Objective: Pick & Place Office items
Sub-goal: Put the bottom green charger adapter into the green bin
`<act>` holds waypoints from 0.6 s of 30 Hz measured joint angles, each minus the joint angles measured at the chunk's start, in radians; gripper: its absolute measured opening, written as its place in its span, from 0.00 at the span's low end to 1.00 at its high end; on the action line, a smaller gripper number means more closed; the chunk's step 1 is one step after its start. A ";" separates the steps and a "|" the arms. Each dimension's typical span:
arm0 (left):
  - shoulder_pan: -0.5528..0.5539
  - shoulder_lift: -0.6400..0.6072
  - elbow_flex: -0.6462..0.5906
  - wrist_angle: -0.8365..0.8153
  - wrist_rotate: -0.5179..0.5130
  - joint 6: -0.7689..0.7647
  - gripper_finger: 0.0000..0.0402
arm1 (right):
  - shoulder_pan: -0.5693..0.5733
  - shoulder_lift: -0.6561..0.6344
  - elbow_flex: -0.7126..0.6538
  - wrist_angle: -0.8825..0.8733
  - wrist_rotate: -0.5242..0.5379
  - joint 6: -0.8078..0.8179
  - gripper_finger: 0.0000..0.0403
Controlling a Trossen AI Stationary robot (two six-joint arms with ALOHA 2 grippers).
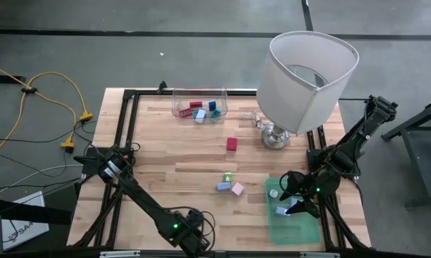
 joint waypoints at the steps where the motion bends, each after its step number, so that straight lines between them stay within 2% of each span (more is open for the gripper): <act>1: 0.000 -0.004 0.000 0.006 -0.013 0.017 0.32 | 0.000 0.000 0.000 0.000 0.000 0.000 0.65; 10: 0.066 -0.080 0.000 0.031 -0.115 0.315 0.32 | 0.000 0.000 0.000 0.000 0.000 0.000 0.65; 18: 0.167 -0.117 0.000 0.136 -0.122 0.691 0.32 | 0.000 0.000 0.000 0.000 0.000 0.000 0.65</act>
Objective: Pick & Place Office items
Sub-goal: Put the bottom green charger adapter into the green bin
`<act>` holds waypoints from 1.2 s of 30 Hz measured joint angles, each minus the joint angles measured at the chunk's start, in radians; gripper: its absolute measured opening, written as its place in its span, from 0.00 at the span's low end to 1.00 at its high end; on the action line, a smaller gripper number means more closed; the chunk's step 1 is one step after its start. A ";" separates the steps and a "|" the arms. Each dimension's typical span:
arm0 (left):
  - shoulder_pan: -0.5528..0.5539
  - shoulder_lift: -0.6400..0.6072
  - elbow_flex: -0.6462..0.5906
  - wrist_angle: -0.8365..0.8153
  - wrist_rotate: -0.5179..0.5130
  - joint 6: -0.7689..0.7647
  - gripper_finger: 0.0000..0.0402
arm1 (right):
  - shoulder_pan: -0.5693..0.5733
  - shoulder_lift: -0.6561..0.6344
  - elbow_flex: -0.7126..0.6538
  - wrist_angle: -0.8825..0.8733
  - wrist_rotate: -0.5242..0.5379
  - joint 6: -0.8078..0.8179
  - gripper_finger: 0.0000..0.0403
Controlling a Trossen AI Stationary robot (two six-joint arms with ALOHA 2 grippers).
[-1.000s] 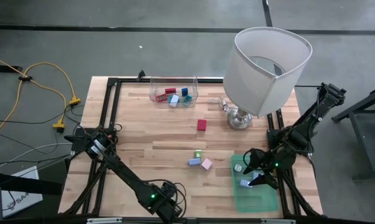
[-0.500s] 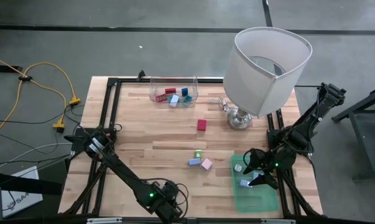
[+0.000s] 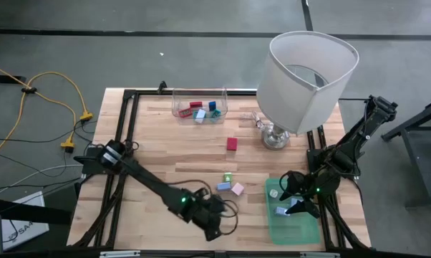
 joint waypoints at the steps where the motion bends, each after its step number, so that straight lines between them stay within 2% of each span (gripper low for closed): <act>1: 0.013 -0.001 0.000 0.023 0.000 0.048 0.32 | 0.000 0.000 0.000 0.000 0.000 0.000 0.65; 6: 0.077 -0.001 0.000 0.149 0.000 0.239 0.36 | 0.000 0.000 0.000 0.000 0.000 0.000 0.65; 13: 0.159 -0.001 0.000 0.289 -0.001 0.433 0.36 | 0.000 0.000 0.000 0.000 0.000 0.000 0.65; 23: 0.206 -0.001 0.000 0.443 -0.001 0.620 0.34 | 0.000 0.000 0.000 0.000 0.000 0.000 0.65; 36: 0.198 -0.001 0.000 0.494 0.000 0.631 0.34 | 0.000 0.003 0.000 0.004 0.014 -0.001 0.65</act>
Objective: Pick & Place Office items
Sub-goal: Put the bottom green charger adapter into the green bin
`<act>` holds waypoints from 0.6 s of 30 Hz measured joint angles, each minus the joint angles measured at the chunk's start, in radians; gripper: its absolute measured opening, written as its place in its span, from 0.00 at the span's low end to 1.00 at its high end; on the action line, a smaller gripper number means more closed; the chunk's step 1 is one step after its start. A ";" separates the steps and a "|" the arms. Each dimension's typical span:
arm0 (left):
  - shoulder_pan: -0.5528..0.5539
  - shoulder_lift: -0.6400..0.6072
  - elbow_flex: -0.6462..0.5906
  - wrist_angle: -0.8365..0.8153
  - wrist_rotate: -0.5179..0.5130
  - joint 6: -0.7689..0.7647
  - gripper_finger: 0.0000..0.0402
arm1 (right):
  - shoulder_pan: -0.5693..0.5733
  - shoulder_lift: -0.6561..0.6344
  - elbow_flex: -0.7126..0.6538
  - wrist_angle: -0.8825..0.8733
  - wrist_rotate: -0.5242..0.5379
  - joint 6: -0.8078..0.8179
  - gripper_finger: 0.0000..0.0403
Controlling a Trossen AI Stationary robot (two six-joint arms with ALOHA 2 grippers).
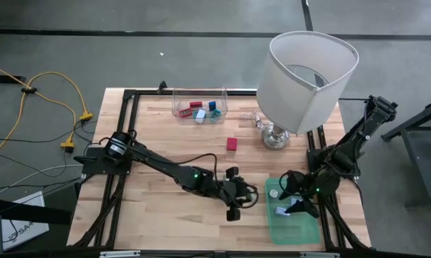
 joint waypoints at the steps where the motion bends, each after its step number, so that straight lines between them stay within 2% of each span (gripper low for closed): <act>1: 0.000 0.000 0.000 0.000 0.000 0.000 0.34 | 0.000 0.002 0.000 0.003 0.009 0.000 0.65; 11: 0.000 0.000 0.000 0.046 0.000 0.061 0.34 | 0.000 0.005 0.000 0.036 0.060 0.004 0.65; 18: 0.000 0.000 0.000 0.115 0.000 0.126 0.34 | 0.000 0.007 0.000 0.048 0.177 -0.066 0.65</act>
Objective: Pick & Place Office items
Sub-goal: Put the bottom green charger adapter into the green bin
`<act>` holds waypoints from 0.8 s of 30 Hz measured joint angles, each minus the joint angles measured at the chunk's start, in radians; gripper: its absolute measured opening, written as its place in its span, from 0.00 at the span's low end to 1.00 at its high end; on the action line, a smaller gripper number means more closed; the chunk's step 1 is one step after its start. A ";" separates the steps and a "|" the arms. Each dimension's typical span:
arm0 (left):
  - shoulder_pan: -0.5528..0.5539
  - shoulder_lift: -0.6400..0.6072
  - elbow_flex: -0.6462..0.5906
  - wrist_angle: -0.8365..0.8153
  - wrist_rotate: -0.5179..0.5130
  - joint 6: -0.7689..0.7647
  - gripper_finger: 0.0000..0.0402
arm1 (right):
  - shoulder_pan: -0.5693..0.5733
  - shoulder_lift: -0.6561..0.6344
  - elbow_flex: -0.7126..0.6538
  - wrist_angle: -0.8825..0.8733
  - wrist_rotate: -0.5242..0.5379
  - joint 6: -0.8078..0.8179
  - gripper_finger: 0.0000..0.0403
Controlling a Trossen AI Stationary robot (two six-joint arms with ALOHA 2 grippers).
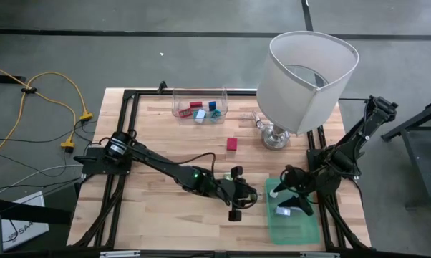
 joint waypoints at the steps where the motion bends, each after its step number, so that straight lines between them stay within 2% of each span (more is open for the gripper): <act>1: 0.000 0.000 0.000 0.002 0.000 0.000 0.34 | -0.002 0.000 0.000 0.000 0.019 -0.010 0.65; 6: 0.000 0.000 0.000 0.021 0.000 -0.051 0.34 | -0.019 0.001 0.000 -0.001 0.055 -0.116 0.65; 13: 0.000 0.000 0.000 0.019 -0.005 -0.080 0.34 | -0.010 0.042 0.000 0.002 0.223 -0.336 0.65; 18: 0.000 0.000 0.000 0.021 -0.054 -0.076 0.34 | -0.011 0.103 0.000 0.018 0.270 -0.412 0.65; 24: 0.013 0.000 0.000 0.042 -0.101 -0.031 0.34 | -0.011 0.143 0.000 0.123 0.327 -0.508 0.63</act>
